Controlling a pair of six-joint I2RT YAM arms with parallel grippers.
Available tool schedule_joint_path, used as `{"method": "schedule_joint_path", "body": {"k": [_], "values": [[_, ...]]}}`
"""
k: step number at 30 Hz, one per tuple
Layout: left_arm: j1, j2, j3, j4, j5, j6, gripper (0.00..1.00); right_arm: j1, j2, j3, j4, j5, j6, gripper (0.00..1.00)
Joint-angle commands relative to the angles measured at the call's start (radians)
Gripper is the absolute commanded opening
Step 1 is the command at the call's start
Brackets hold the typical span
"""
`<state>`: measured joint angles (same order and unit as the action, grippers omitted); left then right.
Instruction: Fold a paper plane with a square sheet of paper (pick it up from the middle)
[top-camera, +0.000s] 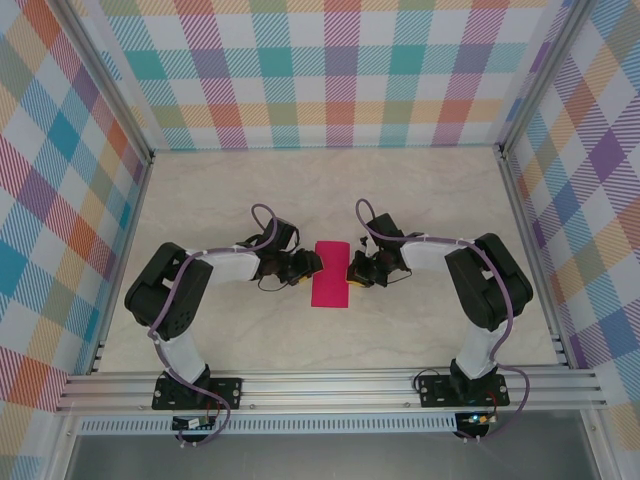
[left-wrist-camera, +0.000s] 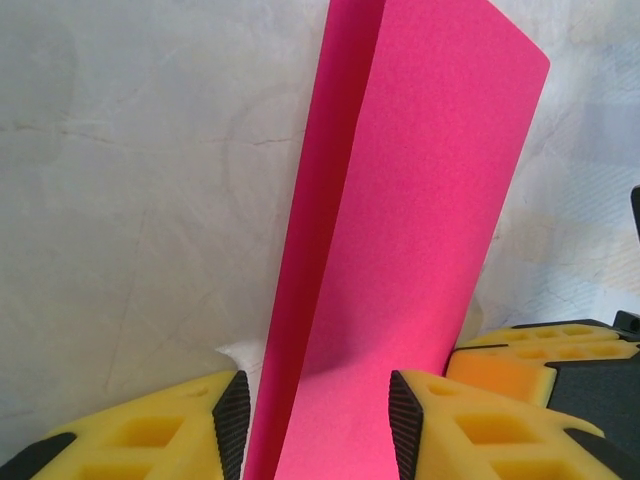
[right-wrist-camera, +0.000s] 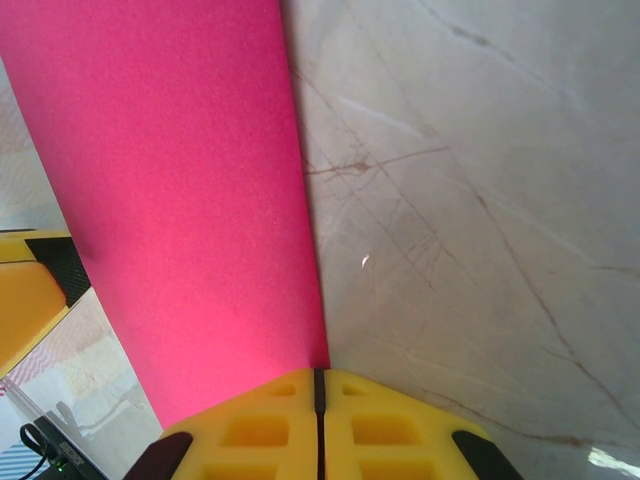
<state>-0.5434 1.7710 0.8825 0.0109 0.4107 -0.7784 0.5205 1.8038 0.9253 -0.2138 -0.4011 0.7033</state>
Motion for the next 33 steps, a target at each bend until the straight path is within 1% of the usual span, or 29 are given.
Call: {"method": "schedule_joint_path", "body": {"k": [1, 14, 18, 21, 33], "values": [[-0.016, 0.028, 0.019, 0.024, 0.029, -0.012, 0.44, -0.004, 0.042, -0.047, -0.059, 0.071, 0.008, 0.07], [-0.029, 0.035, 0.027, 0.037, 0.048, -0.007, 0.46, -0.01, 0.041, -0.067, -0.044, 0.07, 0.013, 0.07], [-0.03, 0.028, 0.023, 0.037, 0.041, -0.007, 0.43, -0.009, 0.048, -0.066, -0.04, 0.065, 0.014, 0.08], [-0.033, 0.03, 0.026, 0.034, 0.037, -0.003, 0.4, -0.011, 0.053, -0.068, -0.036, 0.064, 0.016, 0.08], [-0.038, 0.008, 0.022, 0.032, 0.021, -0.001, 0.4, -0.013, 0.058, -0.066, -0.032, 0.057, 0.017, 0.08]]}}
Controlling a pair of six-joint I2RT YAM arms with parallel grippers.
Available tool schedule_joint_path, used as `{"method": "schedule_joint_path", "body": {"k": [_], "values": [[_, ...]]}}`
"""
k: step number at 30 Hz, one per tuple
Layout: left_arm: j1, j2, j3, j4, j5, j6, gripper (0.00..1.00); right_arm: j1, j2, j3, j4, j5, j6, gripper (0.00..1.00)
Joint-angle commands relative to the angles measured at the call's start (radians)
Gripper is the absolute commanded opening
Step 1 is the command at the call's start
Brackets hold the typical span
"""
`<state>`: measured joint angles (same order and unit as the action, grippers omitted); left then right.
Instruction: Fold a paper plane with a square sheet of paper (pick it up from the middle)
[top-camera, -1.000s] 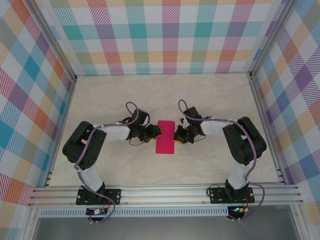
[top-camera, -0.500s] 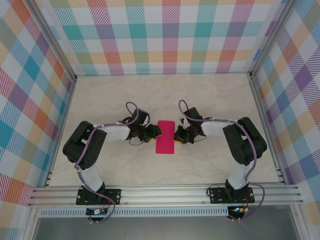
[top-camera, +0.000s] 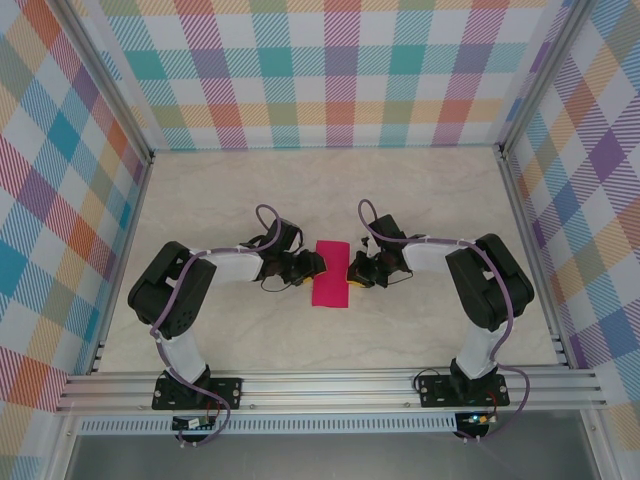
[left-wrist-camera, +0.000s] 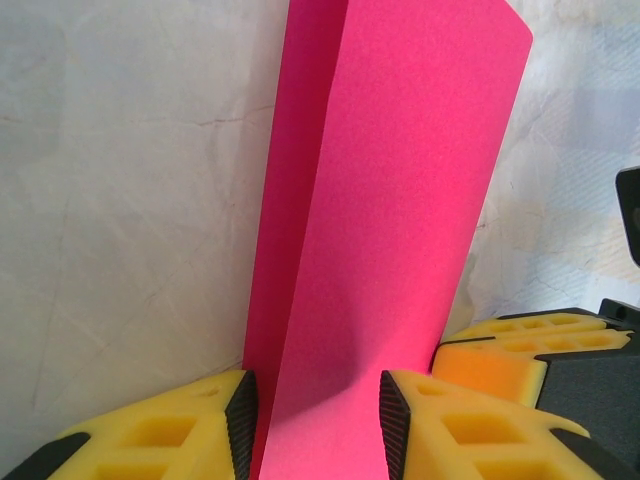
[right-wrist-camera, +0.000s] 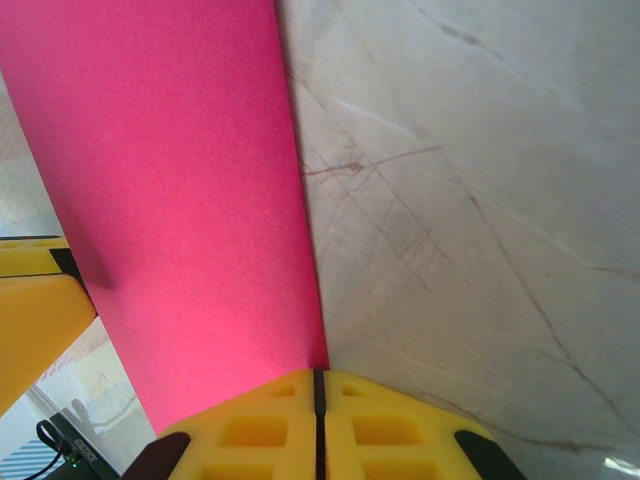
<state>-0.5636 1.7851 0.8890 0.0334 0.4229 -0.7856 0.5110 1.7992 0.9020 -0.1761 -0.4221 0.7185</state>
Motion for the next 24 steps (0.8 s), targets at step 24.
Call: {"method": "schedule_joint_path", "body": {"k": [24], "values": [[-0.022, -0.039, 0.041, -0.004, 0.03, 0.025, 0.36, -0.005, 0.063, -0.045, -0.059, 0.064, 0.004, 0.12]]}}
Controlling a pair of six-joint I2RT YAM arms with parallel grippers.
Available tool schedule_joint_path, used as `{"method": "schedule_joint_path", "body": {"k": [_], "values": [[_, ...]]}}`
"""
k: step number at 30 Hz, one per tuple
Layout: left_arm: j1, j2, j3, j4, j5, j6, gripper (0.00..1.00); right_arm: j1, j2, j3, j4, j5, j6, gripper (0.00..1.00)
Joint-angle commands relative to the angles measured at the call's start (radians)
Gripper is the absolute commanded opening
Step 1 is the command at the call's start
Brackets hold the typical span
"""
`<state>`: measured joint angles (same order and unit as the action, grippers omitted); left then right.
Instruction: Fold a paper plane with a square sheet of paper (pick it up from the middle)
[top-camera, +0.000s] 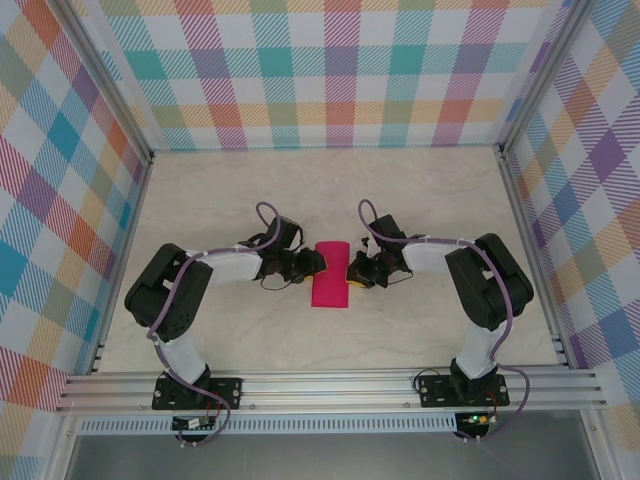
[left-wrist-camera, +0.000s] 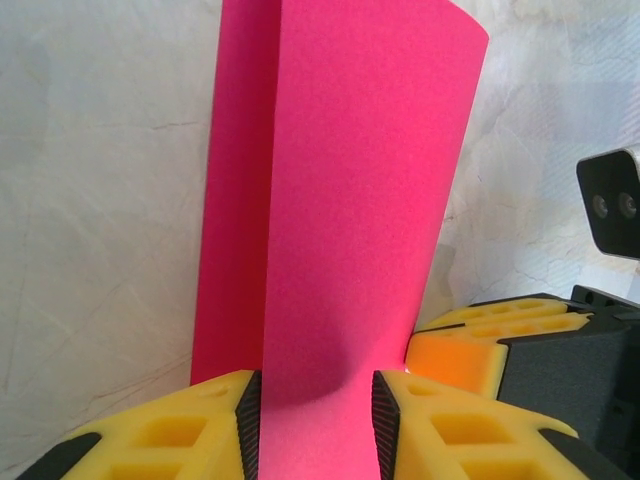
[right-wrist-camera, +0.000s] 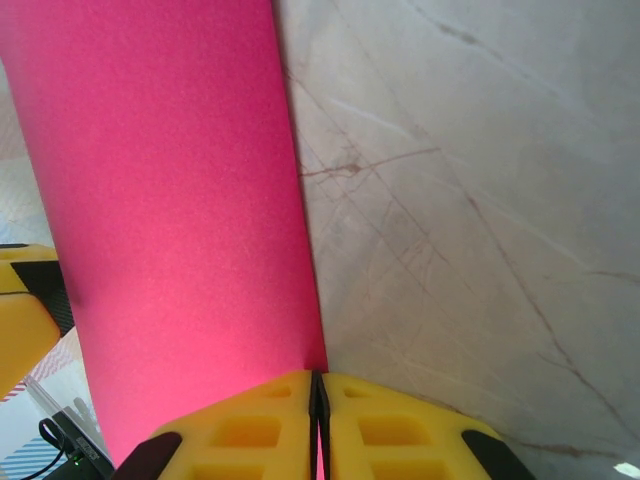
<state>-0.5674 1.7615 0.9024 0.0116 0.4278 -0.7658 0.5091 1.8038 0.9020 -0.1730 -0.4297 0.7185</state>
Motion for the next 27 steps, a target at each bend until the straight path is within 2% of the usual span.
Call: {"method": "schedule_joint_path", "body": {"k": [1, 11, 19, 23, 27], "values": [[-0.019, -0.014, 0.025, 0.024, 0.027, 0.0, 0.36, -0.003, 0.057, -0.045, -0.057, 0.067, 0.005, 0.12], [-0.016, 0.005, -0.002, 0.147, 0.064, -0.081, 0.4, -0.003, 0.051, -0.026, -0.057, 0.056, 0.002, 0.15], [-0.012, 0.021, 0.006, 0.172, 0.071, -0.088, 0.42, -0.003, 0.048, -0.031, -0.053, 0.053, 0.002, 0.15], [-0.01, 0.042, 0.019, 0.159, 0.073, -0.095, 0.39, -0.003, 0.038, -0.032, -0.029, 0.028, 0.006, 0.18], [-0.009, 0.027, -0.01, 0.143, 0.027, -0.124, 0.33, -0.003, -0.001, -0.031, 0.001, 0.011, -0.006, 0.2]]}}
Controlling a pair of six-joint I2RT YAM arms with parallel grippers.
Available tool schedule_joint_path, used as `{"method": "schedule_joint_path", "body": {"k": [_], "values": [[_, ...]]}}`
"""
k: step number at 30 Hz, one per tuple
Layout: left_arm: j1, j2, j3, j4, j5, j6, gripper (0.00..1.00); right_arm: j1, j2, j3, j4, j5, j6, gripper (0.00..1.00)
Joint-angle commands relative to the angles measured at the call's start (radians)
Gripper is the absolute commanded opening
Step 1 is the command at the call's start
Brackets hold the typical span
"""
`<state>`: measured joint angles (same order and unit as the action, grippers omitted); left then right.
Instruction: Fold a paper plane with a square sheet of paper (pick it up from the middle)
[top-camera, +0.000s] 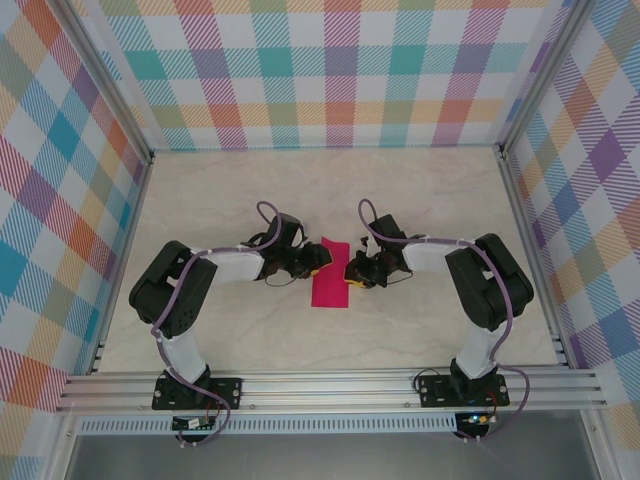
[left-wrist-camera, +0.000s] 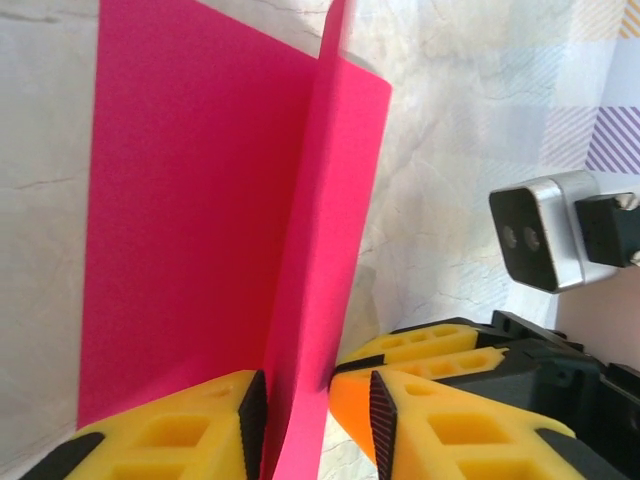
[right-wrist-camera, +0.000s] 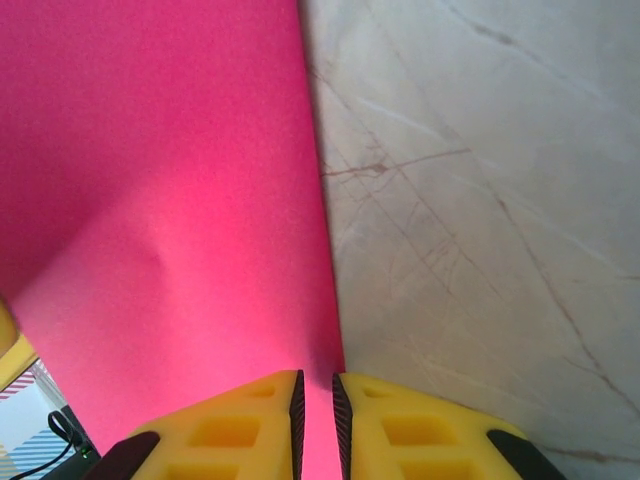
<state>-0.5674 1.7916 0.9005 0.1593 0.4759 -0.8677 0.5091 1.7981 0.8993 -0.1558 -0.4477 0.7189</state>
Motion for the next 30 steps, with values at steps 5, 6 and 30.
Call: {"method": "schedule_joint_path", "body": {"k": [5, 6, 30], "values": [[-0.008, -0.027, -0.04, 0.002, -0.031, -0.035, 0.26, -0.002, -0.105, -0.033, -0.005, 0.037, -0.038, 0.28], [-0.008, -0.027, -0.039, 0.0, -0.031, -0.035, 0.25, -0.003, -0.13, -0.038, -0.008, 0.043, -0.043, 0.29], [-0.003, -0.066, -0.028, -0.019, 0.028, -0.065, 0.3, 0.258, -0.479, -0.167, -0.062, 0.384, -0.208, 0.52]]}}
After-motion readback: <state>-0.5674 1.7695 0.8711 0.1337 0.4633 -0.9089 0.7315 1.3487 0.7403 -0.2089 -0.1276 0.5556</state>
